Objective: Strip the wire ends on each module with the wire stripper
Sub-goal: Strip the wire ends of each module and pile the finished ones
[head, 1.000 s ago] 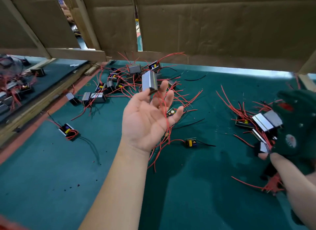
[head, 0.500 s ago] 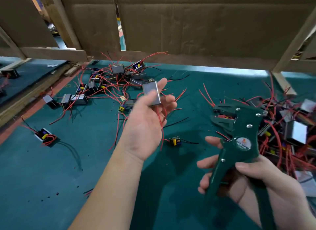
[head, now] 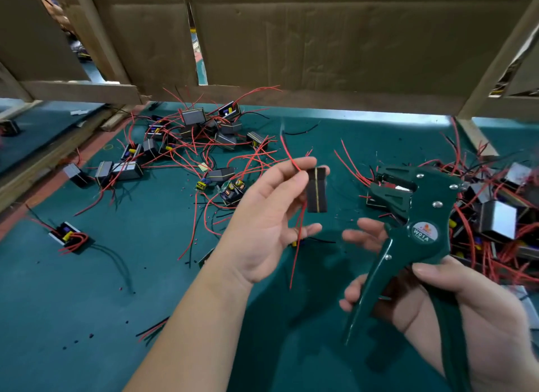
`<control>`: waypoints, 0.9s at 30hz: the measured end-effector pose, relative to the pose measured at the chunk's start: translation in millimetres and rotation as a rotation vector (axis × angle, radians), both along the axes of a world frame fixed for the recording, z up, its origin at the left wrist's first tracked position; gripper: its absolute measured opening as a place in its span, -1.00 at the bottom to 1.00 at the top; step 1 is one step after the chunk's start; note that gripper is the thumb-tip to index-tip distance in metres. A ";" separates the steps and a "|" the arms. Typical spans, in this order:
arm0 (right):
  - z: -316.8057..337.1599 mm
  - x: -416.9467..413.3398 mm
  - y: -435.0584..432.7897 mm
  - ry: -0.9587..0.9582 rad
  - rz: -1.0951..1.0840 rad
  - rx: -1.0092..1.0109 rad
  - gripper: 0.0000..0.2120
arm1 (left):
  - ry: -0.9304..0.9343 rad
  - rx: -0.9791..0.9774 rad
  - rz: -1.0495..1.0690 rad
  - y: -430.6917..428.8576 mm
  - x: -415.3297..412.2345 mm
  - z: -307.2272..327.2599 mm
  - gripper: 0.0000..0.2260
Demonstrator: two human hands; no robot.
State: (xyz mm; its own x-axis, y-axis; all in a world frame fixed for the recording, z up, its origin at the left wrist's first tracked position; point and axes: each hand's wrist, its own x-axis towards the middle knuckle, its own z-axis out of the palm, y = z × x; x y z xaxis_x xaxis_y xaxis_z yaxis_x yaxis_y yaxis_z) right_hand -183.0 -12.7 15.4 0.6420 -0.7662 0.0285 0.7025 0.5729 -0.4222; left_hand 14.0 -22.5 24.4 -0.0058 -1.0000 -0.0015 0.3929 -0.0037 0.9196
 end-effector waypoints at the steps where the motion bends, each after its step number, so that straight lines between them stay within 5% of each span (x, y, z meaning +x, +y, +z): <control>1: -4.6 3.4 3.2 0.023 -0.042 -0.030 -0.48 | -0.021 0.013 -0.005 0.3 -3.2 -1.1 -0.86; 4: -4.7 6.4 6.3 0.317 -0.098 -0.179 -0.14 | -0.049 0.041 -0.033 0.0 -12.6 -5.5 -0.77; 8: -4.4 10.1 11.0 0.406 -0.134 -0.215 -0.36 | -0.057 0.049 -0.065 1.0 -22.4 -10.4 -0.86; 15: -2.0 11.2 13.0 0.473 -0.163 -0.250 -0.20 | -0.114 0.041 -0.015 2.2 -20.7 -9.7 -0.92; 19: -11.0 8.8 12.0 0.544 -0.229 -0.276 -0.37 | -0.197 0.072 0.097 0.8 -19.9 -10.2 -0.88; 27: -11.8 14.3 13.5 0.604 -0.227 -0.224 -0.49 | -0.658 -0.237 0.321 1.3 -27.9 -17.3 -0.91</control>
